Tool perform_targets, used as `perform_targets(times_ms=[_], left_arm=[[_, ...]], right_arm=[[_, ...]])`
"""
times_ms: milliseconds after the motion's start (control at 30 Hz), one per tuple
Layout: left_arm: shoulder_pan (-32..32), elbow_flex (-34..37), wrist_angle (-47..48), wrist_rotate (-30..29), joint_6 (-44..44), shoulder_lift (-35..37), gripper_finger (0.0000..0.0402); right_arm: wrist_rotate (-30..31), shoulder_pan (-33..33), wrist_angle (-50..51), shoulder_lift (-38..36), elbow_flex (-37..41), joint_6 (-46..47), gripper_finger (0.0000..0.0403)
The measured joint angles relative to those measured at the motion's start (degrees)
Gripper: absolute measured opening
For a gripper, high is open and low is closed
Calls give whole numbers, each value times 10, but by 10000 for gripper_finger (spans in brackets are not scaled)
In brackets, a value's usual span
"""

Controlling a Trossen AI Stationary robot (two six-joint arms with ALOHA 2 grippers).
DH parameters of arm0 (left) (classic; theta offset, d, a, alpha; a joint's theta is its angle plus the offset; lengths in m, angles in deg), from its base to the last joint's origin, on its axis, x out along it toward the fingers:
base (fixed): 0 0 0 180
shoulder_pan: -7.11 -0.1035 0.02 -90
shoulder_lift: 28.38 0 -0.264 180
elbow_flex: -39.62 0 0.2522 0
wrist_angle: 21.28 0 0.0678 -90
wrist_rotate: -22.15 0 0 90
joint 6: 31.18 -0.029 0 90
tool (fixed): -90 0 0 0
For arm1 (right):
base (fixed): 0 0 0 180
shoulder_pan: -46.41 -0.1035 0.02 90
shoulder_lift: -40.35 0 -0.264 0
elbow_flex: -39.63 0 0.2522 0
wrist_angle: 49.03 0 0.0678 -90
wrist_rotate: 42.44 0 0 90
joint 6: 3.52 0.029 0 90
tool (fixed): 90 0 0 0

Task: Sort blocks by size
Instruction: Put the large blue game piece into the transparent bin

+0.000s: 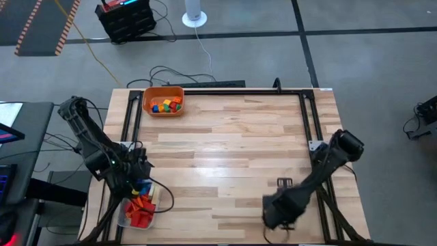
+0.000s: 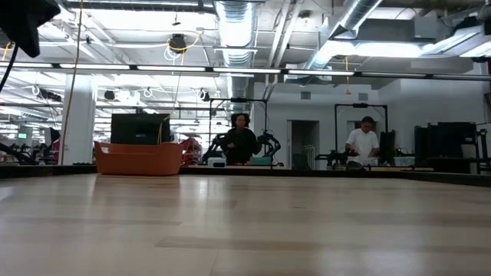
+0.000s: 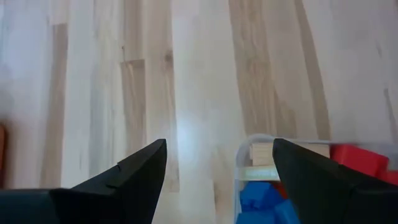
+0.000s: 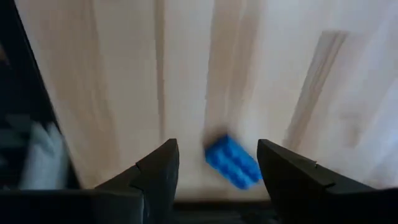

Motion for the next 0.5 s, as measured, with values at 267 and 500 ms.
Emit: perform_targets(times_ms=[267,500], left_arm=[[-3,13,-1,0,-1,0,286],[-3,19,2,0,-5,0,286]], right_arm=[[-12,-49,-12,1,59,-58,248],[-26,-75,-25,1,115,-60,248]])
